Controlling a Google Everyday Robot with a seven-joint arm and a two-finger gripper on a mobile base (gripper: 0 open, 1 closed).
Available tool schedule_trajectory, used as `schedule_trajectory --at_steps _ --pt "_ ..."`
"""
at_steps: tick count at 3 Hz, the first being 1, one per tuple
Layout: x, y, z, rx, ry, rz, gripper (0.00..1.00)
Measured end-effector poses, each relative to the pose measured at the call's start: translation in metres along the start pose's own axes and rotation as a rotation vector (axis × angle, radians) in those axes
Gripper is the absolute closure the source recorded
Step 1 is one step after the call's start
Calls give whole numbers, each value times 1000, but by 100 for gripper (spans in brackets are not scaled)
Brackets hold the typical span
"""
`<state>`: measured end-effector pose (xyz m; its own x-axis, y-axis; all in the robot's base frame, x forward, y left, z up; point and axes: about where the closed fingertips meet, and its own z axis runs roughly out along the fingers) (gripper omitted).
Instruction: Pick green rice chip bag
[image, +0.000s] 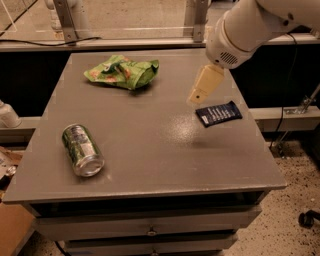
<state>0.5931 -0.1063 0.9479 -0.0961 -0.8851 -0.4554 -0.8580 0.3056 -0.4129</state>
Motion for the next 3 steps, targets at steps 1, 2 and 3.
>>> schedule_trajectory --at_steps 1,2,3 --pt "0 0 0 0 0 0 0" --pt "-14 -4 13 8 -38 -16 0" --pt "-43 -19 43 37 -101 -65 0"
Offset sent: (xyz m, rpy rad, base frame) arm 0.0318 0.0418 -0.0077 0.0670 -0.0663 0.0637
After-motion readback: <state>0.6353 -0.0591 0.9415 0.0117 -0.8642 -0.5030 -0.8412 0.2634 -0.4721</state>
